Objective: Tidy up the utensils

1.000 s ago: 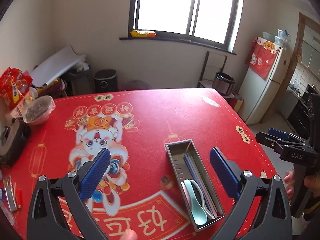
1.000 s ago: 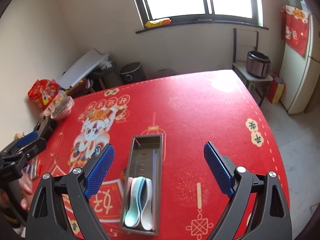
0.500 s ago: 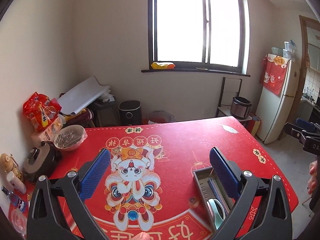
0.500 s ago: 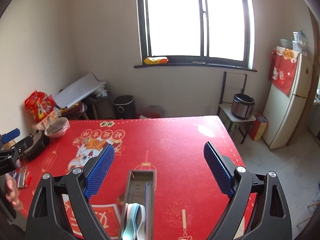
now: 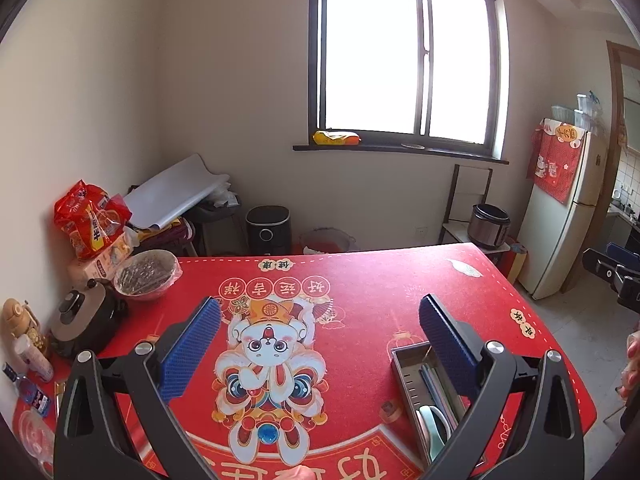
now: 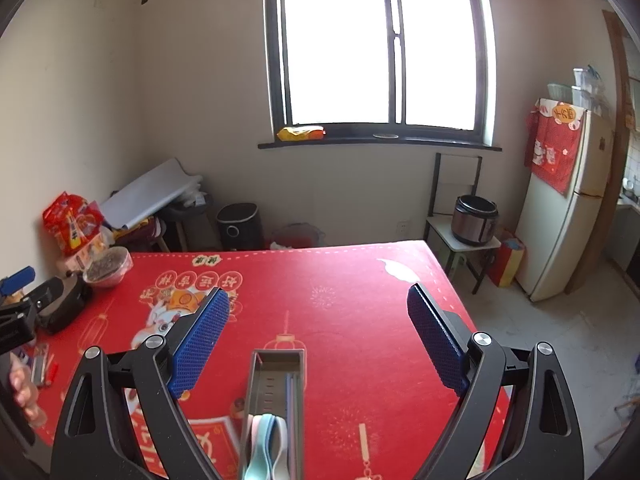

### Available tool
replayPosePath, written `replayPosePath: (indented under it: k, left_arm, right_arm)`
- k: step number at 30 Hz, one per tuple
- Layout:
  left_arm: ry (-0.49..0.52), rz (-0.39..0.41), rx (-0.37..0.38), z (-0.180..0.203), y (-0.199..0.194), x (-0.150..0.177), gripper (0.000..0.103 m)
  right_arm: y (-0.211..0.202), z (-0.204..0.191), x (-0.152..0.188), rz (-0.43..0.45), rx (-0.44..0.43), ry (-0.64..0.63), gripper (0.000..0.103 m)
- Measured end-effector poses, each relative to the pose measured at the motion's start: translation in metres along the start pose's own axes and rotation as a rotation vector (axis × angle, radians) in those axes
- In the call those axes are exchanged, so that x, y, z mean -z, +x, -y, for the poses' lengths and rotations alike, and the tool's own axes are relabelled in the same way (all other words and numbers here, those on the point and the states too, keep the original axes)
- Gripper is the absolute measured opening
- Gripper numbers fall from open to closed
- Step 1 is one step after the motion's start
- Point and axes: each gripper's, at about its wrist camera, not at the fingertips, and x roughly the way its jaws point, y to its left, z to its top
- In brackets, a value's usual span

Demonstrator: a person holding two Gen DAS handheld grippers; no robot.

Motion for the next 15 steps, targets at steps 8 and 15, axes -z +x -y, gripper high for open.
replayPosePath:
  k: [8,15]
  left_arm:
    - [-0.001,-0.009,-0.003,0.002,0.007,-0.002,0.097]
    - [-0.003,-0.015,0.002,0.004,0.013,-0.003,0.097]
  right_arm:
    - [0.003,0.005,-0.001,-0.003,0.016,0.018,0.088]
    - [0.003,0.009,-0.002,0.006,0.036,0.025,0.088]
